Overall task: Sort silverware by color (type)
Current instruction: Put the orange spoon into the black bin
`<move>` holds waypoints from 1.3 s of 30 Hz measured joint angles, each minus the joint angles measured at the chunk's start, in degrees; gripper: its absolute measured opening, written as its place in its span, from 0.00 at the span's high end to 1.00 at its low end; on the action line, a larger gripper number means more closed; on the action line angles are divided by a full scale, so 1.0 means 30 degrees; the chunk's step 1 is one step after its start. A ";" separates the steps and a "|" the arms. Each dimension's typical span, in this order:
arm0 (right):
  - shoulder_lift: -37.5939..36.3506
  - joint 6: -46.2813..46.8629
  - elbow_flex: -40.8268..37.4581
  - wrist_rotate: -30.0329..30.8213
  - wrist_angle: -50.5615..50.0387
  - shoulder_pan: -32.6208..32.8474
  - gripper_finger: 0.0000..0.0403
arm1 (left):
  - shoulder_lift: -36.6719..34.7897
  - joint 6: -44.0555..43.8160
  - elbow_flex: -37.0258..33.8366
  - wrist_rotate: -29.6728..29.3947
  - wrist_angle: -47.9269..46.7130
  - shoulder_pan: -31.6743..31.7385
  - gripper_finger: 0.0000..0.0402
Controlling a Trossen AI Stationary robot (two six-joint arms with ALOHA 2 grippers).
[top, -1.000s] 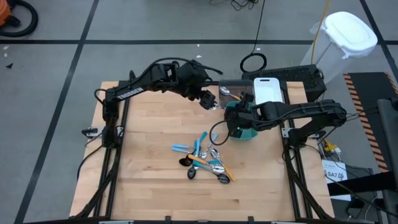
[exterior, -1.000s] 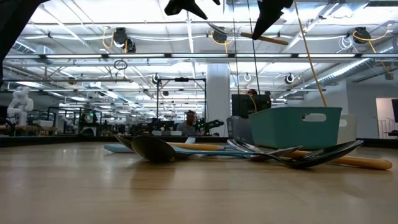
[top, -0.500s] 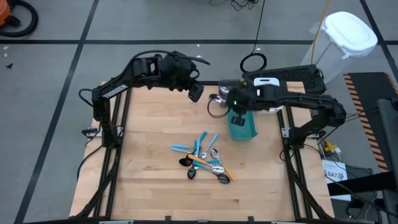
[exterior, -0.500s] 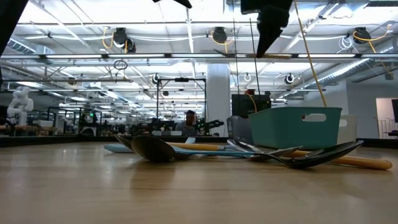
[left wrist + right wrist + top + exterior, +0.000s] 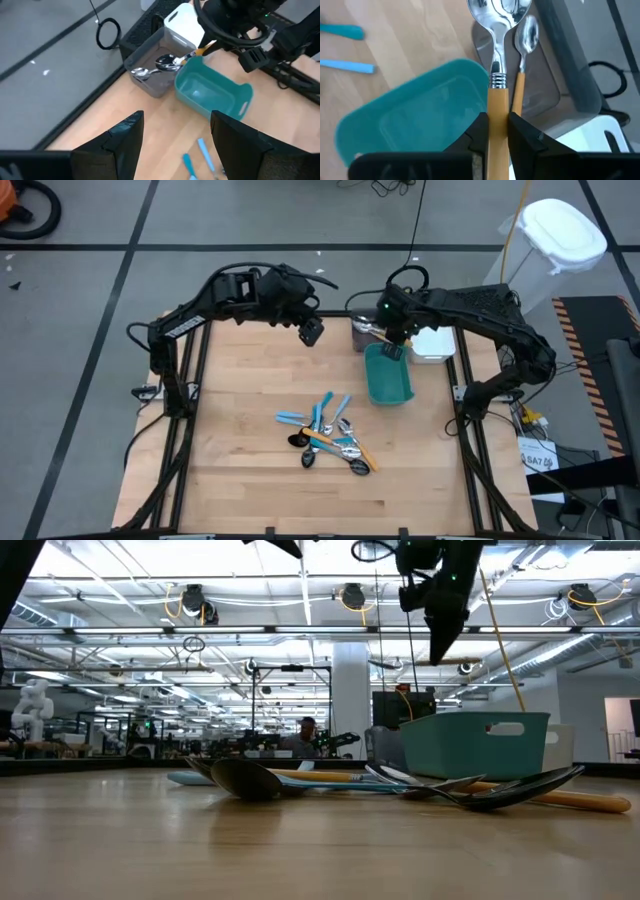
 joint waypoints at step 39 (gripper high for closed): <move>0.0003 0.0562 -0.1507 -0.2521 0.4076 -0.2399 0.89 | 0.0174 0.3739 -0.0270 0.0740 -0.0366 -0.0180 0.58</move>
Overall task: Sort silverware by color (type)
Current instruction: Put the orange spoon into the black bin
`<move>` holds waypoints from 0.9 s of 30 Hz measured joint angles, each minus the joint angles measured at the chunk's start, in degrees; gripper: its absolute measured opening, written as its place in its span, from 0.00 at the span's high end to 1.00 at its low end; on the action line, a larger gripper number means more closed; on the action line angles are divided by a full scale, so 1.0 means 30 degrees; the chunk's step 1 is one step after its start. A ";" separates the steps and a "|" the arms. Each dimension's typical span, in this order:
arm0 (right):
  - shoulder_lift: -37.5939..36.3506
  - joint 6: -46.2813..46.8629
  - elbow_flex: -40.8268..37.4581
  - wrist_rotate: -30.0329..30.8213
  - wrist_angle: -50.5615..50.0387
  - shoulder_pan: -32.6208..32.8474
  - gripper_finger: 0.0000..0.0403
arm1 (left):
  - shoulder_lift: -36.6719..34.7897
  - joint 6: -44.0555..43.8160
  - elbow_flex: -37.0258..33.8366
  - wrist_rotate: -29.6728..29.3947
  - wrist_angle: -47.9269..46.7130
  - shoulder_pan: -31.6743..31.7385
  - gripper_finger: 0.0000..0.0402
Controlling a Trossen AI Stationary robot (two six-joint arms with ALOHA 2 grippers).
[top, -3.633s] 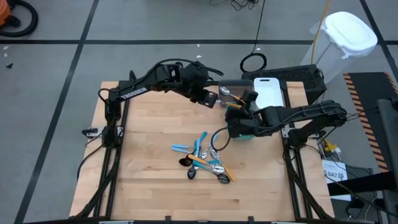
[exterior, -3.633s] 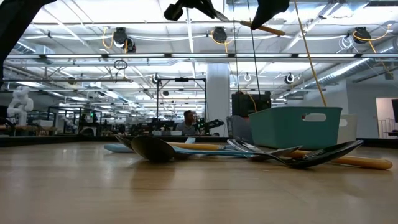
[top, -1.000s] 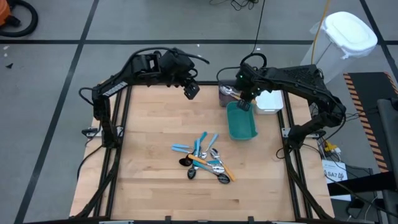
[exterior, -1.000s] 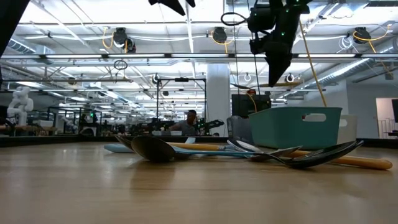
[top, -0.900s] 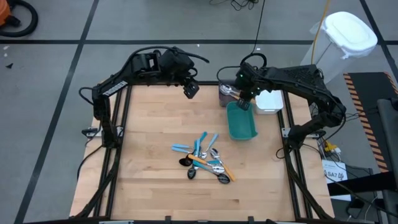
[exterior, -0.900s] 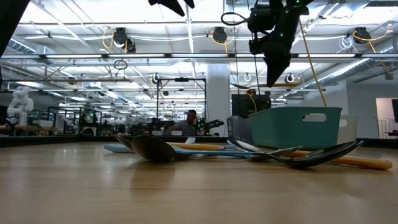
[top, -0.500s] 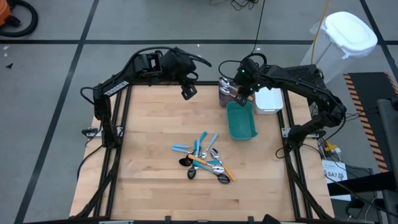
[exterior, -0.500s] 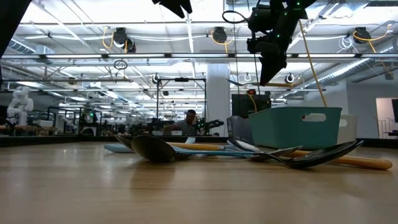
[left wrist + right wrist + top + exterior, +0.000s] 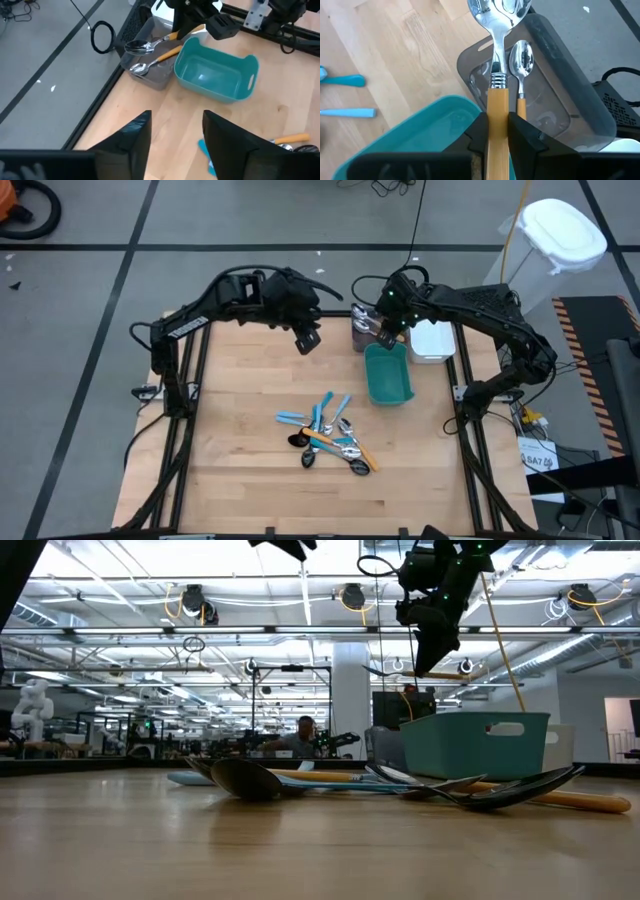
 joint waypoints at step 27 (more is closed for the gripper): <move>0.0026 -0.2956 -0.0040 -0.0921 -0.0440 -0.1491 0.89 | -0.3878 -0.5679 -1.5998 -0.0688 1.7784 -0.2755 0.67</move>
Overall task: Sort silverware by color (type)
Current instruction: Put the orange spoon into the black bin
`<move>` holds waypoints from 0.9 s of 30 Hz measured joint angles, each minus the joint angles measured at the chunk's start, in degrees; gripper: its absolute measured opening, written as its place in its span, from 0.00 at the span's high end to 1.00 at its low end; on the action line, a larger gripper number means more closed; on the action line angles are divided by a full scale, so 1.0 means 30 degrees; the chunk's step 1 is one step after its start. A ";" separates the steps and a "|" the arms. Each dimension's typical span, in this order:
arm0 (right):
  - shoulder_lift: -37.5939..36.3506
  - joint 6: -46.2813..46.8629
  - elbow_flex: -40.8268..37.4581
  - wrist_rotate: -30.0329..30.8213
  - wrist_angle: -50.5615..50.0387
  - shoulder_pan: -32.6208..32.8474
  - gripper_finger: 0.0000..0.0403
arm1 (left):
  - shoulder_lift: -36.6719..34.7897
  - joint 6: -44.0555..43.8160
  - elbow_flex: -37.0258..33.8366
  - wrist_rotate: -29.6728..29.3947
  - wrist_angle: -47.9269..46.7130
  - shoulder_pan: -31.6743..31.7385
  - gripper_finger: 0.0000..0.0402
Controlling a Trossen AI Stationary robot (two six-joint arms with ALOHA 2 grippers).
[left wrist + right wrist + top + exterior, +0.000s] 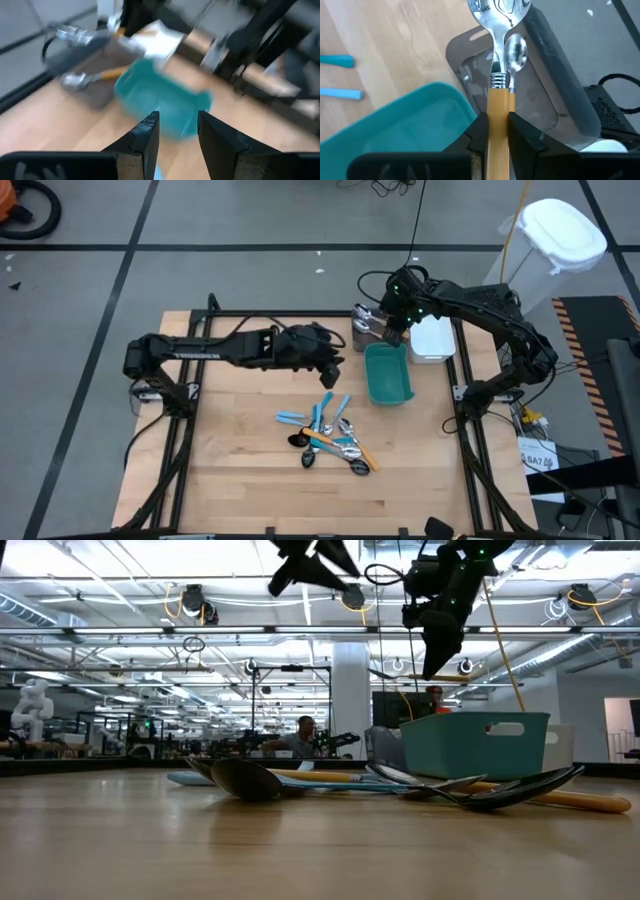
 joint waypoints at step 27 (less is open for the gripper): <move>0.3912 -0.2105 -0.0062 0.0010 0.1579 -0.1683 0.89 | -0.0267 -0.1417 -0.2879 -0.0124 0.1532 0.0214 0.67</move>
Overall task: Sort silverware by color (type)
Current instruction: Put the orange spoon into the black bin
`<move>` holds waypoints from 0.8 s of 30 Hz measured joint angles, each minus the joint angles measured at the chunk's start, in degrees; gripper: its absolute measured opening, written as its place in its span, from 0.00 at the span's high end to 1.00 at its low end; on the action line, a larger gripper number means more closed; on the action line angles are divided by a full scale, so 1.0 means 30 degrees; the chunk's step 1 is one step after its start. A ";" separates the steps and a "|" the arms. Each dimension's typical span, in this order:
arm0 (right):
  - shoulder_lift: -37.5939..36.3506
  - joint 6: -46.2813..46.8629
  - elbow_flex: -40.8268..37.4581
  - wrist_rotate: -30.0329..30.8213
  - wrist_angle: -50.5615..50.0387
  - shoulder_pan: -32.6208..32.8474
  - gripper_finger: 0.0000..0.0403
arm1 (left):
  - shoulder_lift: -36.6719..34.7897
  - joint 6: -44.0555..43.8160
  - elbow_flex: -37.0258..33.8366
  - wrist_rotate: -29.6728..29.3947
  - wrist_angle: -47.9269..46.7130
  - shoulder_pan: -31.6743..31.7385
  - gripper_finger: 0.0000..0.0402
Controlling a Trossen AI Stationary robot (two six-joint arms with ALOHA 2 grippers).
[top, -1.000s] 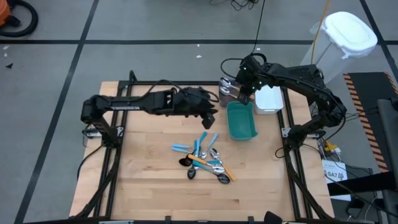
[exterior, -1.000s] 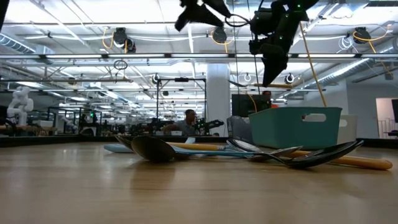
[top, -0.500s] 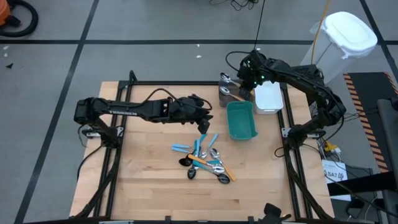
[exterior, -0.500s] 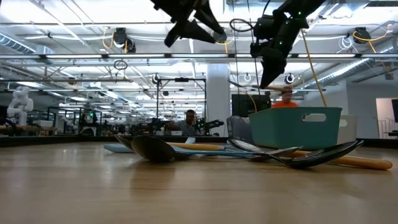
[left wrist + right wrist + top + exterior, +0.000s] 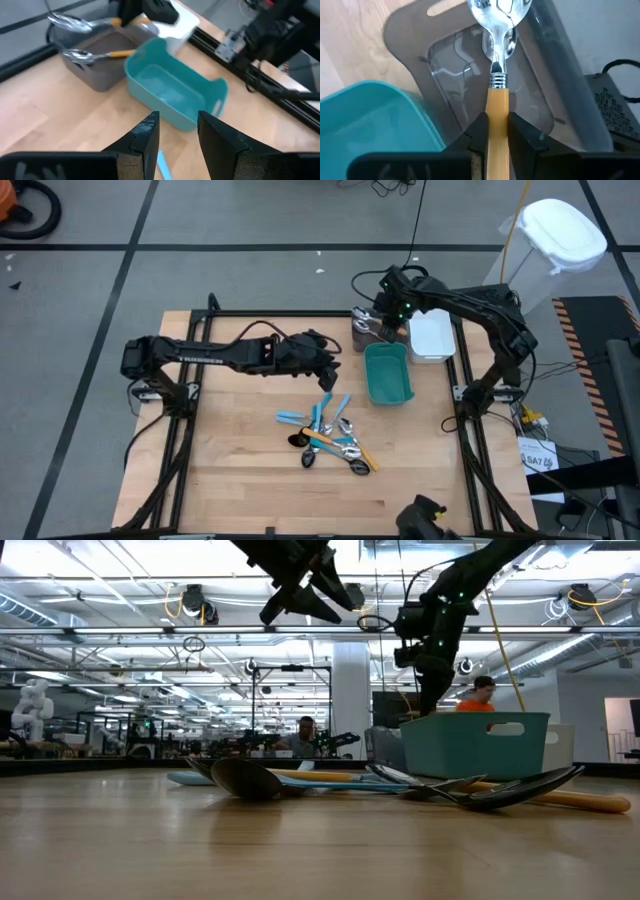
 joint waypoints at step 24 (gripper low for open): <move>0.2791 -0.0430 0.0000 0.0063 0.0068 -0.0258 0.88 | 0.0000 0.0572 0.0102 0.0017 0.0167 0.1164 0.67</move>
